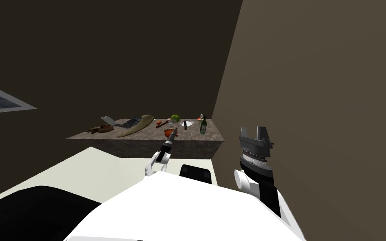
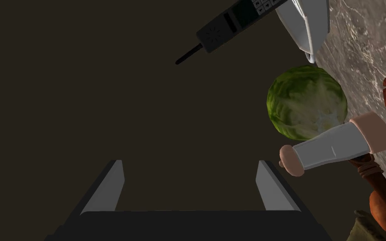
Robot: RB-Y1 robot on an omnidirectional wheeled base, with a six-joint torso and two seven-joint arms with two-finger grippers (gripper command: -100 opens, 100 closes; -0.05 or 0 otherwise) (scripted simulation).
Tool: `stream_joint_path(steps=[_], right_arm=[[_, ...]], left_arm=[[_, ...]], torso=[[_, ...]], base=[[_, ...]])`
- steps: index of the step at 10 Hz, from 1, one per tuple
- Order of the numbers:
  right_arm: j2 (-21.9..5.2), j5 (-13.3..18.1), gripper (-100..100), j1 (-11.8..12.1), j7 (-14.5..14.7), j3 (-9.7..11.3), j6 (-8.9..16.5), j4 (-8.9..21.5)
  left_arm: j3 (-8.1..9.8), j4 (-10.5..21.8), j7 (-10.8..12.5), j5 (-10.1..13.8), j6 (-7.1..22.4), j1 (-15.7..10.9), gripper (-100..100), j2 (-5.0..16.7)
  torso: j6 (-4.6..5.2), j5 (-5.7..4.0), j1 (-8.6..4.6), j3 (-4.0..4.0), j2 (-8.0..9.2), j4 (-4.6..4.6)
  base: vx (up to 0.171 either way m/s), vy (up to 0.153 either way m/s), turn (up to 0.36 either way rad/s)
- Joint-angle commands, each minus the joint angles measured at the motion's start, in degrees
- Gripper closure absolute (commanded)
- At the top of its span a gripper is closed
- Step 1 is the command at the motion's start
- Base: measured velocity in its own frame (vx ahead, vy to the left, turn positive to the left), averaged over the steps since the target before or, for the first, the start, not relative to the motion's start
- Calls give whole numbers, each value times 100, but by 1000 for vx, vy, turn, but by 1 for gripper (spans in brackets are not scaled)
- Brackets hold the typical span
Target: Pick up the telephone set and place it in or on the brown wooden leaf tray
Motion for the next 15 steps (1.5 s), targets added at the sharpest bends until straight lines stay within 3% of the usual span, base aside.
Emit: stream_joint_path(steps=[1, 4, 5, 8, 11, 15], right_arm=[[0, 0, 0, 0, 0, 0, 0, 0], [0, 0, 0, 0, 0, 0, 0, 0], [0, 0, 0, 0, 0, 0, 0, 0], [0, 0, 0, 1, 0, 0, 0, 0], [0, 0, 0, 1, 0, -1, 0, 0], [0, 0, 0, 1, 0, -1, 0, 0]], left_arm=[[52, 164, -75, -42, 63, -92, -100, 33], [222, 699, -452, -306, 267, -461, -100, 35], [222, 771, -452, -306, 267, -461, -100, 35], [378, 1317, -851, -589, 457, -917, -100, 35], [426, 1620, -989, -687, 517, -1089, -100, 37], [564, 2282, -1413, -993, 684, -1658, -100, 45]], torso=[[0, 0, 0, 0, 0, 0], [0, 1, 4, -2, -5, -1], [-1, 0, 1, -3, -5, -1], [-1, 0, 1, -6, -10, -2], [-2, 1, 9, -6, -12, -2], [-4, 1, 9, -9, -16, -4]], base=[[-18, -45, -20], [-15, -45, -74], [-6, -42, -30], [1, -50, -43], [4, -28, -7], [14, -34, 7]])
